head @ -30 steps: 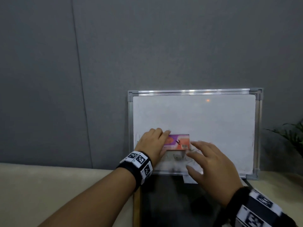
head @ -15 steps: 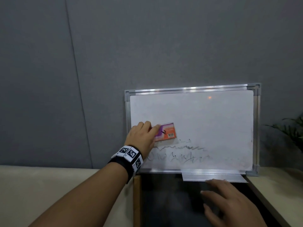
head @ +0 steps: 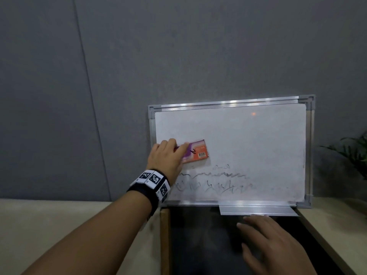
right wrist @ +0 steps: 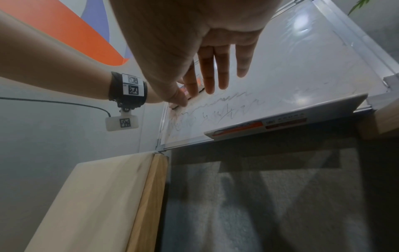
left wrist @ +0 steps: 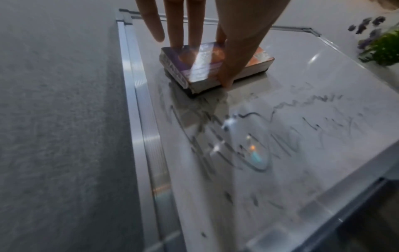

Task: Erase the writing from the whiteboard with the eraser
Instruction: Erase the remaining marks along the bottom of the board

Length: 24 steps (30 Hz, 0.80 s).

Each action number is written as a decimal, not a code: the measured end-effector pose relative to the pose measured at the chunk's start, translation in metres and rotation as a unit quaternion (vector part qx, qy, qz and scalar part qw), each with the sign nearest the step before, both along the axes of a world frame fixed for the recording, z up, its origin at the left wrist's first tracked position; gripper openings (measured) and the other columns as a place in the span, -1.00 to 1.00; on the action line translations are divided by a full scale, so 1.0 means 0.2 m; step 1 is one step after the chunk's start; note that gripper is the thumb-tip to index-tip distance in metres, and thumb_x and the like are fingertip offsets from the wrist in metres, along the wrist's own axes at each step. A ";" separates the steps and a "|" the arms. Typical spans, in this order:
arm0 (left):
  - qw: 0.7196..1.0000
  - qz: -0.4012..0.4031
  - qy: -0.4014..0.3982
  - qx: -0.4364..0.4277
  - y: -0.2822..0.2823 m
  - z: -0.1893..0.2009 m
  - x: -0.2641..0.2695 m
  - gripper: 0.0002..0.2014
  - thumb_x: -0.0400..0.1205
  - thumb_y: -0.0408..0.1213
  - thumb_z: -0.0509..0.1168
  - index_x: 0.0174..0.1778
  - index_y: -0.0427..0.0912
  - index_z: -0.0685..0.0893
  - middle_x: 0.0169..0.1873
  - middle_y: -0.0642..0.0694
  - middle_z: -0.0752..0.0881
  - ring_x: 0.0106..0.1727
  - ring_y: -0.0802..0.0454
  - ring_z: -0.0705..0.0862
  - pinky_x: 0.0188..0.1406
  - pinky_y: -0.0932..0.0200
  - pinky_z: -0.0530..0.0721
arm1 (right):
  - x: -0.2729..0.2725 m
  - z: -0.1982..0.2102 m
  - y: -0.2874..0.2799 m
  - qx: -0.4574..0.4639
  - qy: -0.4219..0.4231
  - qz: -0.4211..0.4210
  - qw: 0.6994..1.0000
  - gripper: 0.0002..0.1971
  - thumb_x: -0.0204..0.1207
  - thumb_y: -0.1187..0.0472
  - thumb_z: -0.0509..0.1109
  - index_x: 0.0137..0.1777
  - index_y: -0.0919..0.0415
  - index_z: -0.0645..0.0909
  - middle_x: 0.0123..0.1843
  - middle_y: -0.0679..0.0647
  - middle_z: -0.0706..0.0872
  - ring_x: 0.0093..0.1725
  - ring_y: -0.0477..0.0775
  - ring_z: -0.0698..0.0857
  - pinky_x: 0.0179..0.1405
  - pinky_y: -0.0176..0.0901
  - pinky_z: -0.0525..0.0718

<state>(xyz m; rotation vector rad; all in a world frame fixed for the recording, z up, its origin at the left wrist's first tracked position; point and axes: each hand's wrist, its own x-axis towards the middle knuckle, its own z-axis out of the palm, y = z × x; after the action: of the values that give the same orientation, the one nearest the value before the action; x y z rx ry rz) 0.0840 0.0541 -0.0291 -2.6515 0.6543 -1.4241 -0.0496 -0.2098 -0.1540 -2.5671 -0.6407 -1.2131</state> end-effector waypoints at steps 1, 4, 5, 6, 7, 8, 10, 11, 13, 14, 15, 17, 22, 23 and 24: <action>1.000 -0.010 0.002 0.009 -0.01 -0.03 -0.01 -0.46 0.31 -0.17 0.56 0.23 -0.09 0.65 -0.19 -0.10 0.60 -0.23 -0.11 0.57 -0.20 0.00 0.55 | 0.00 0.00 0.00 0.001 0.003 -0.005 1.000 -0.62 0.28 -0.03 0.28 -0.01 0.04 0.81 0.01 -0.03 0.78 0.06 -0.03 0.68 0.22 -0.26 0.44; 0.998 -0.031 0.011 0.060 -0.05 -0.15 -0.02 -0.48 0.29 -0.16 0.57 0.18 -0.06 0.66 -0.22 -0.10 0.60 -0.25 -0.11 0.57 -0.22 0.00 0.55 | -0.01 0.01 -0.01 -0.004 0.008 -0.023 1.000 -0.54 0.24 0.02 0.40 0.17 0.09 0.75 0.11 -0.05 0.75 0.18 -0.05 0.62 0.37 -0.19 0.44; 0.997 -0.034 0.012 0.069 -0.06 -0.19 -0.03 -0.49 0.29 -0.17 0.57 0.17 -0.05 0.65 -0.23 -0.09 0.59 -0.26 -0.11 0.56 -0.22 0.01 0.55 | -0.02 0.01 -0.01 -0.009 0.018 -0.033 0.999 -0.49 0.22 0.01 0.43 0.21 0.10 0.73 0.14 -0.05 0.75 0.20 -0.05 0.63 0.40 -0.17 0.46; 0.997 -0.038 0.012 0.070 -0.06 -0.22 -0.03 -0.49 0.29 -0.17 0.57 0.16 -0.04 0.65 -0.24 -0.09 0.58 -0.27 -0.11 0.56 -0.22 0.01 0.54 | -0.03 0.02 -0.02 -0.014 0.026 -0.045 0.999 -0.46 0.22 -0.01 0.45 0.24 0.10 0.70 0.16 -0.06 0.74 0.23 -0.05 0.62 0.42 -0.16 0.45; 0.997 -0.041 0.012 0.069 -0.06 -0.23 -0.03 -0.50 0.29 -0.16 0.57 0.16 -0.03 0.65 -0.24 -0.08 0.58 -0.27 -0.11 0.56 -0.23 0.01 0.53 | -0.03 0.03 -0.03 -0.019 0.033 -0.055 0.998 -0.45 0.24 -0.02 0.44 0.27 0.10 0.68 0.19 -0.06 0.72 0.26 -0.06 0.59 0.43 -0.16 0.41; 0.997 -0.044 0.013 0.068 -0.07 -0.23 -0.03 -0.50 0.29 -0.16 0.56 0.16 -0.03 0.66 -0.24 -0.08 0.58 -0.27 -0.11 0.56 -0.22 0.02 0.52 | -0.04 0.03 -0.04 -0.019 0.044 -0.062 0.997 -0.46 0.29 -0.03 0.42 0.30 0.11 0.66 0.22 -0.05 0.70 0.29 -0.05 0.54 0.46 -0.15 0.38; 0.997 -0.039 0.004 0.062 -0.06 -0.18 -0.03 -0.50 0.29 -0.18 0.57 0.16 -0.05 0.67 -0.25 -0.10 0.58 -0.28 -0.14 0.56 -0.21 0.01 0.52 | -0.03 0.04 -0.05 -0.006 0.063 -0.059 0.996 -0.49 0.41 -0.04 0.33 0.34 0.13 0.61 0.27 -0.03 0.66 0.35 -0.01 0.51 0.45 -0.11 0.38; 0.998 -0.033 -0.004 0.052 -0.05 -0.15 -0.02 -0.49 0.28 -0.19 0.58 0.17 -0.07 0.68 -0.25 -0.12 0.58 -0.28 -0.16 0.56 -0.21 0.01 0.51 | -0.02 0.05 -0.05 0.000 0.072 -0.061 0.996 -0.49 0.44 -0.06 0.27 0.35 0.13 0.60 0.29 -0.03 0.64 0.37 0.01 0.52 0.42 -0.11 0.42; 1.000 -0.018 -0.008 0.021 -0.04 -0.07 -0.01 -0.46 0.28 -0.20 0.58 0.20 -0.10 0.68 -0.23 -0.15 0.58 -0.26 -0.19 0.57 -0.20 -0.02 0.51 | 0.00 0.08 -0.05 0.016 0.080 -0.063 0.995 -0.48 0.46 -0.08 0.21 0.35 0.14 0.59 0.28 -0.03 0.64 0.36 0.03 0.54 0.37 -0.10 0.51; 1.000 -0.011 -0.006 0.005 -0.03 -0.05 -0.01 -0.46 0.29 -0.20 0.58 0.21 -0.11 0.68 -0.22 -0.17 0.57 -0.25 -0.20 0.57 -0.18 -0.04 0.51 | 0.02 0.11 -0.05 0.028 0.078 -0.063 0.995 -0.49 0.46 -0.07 0.20 0.34 0.15 0.60 0.27 -0.02 0.64 0.34 0.03 0.55 0.34 -0.14 0.52; 1.000 -0.006 -0.002 -0.005 -0.03 -0.03 -0.01 -0.46 0.30 -0.20 0.57 0.23 -0.12 0.66 -0.21 -0.18 0.57 -0.23 -0.21 0.57 -0.16 -0.06 0.51 | 0.03 0.13 -0.05 0.039 0.077 -0.064 0.994 -0.49 0.45 -0.07 0.20 0.33 0.15 0.60 0.26 -0.02 0.65 0.32 0.02 0.56 0.31 -0.18 0.51; 1.000 -0.001 0.003 -0.005 -0.03 -0.04 -0.02 -0.45 0.31 -0.17 0.57 0.23 -0.13 0.65 -0.20 -0.18 0.57 -0.22 -0.21 0.57 -0.15 -0.07 0.51 | 0.07 0.18 -0.05 0.056 0.074 -0.064 0.994 -0.49 0.45 -0.06 0.21 0.33 0.16 0.61 0.26 -0.01 0.65 0.31 -0.01 0.55 0.28 -0.25 0.46; 0.999 -0.020 0.033 0.022 -0.08 -0.22 -0.05 -0.49 0.29 -0.15 0.59 0.17 -0.09 0.67 -0.25 -0.12 0.56 -0.29 -0.16 0.55 -0.20 0.00 0.49 | 0.19 0.27 -0.05 0.077 0.116 -0.057 0.989 -0.53 0.52 0.01 0.33 0.41 0.11 0.55 0.38 -0.02 0.58 0.41 -0.04 0.46 0.34 -0.21 0.41; 0.998 -0.022 0.041 0.031 -0.09 -0.25 -0.06 -0.48 0.28 -0.16 0.59 0.17 -0.07 0.66 -0.25 -0.11 0.56 -0.29 -0.15 0.55 -0.21 0.02 0.49 | 0.22 0.28 -0.05 0.077 0.124 -0.059 0.987 -0.53 0.53 0.00 0.32 0.44 0.10 0.52 0.40 -0.04 0.56 0.42 -0.06 0.43 0.35 -0.22 0.39; 0.998 -0.023 0.046 0.035 -0.09 -0.28 -0.06 -0.47 0.27 -0.16 0.59 0.17 -0.07 0.66 -0.25 -0.10 0.55 -0.29 -0.14 0.55 -0.21 0.02 0.49 | 0.25 0.29 -0.05 0.077 0.127 -0.062 0.987 -0.52 0.54 0.00 0.31 0.45 0.09 0.51 0.41 -0.04 0.55 0.43 -0.07 0.42 0.36 -0.22 0.38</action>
<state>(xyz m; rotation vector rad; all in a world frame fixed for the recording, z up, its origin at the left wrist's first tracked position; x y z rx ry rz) 0.0719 0.0352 -0.0857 -2.6763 0.7644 -1.2712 -0.0006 -0.2207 -0.0960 -2.6011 -0.3242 -0.9053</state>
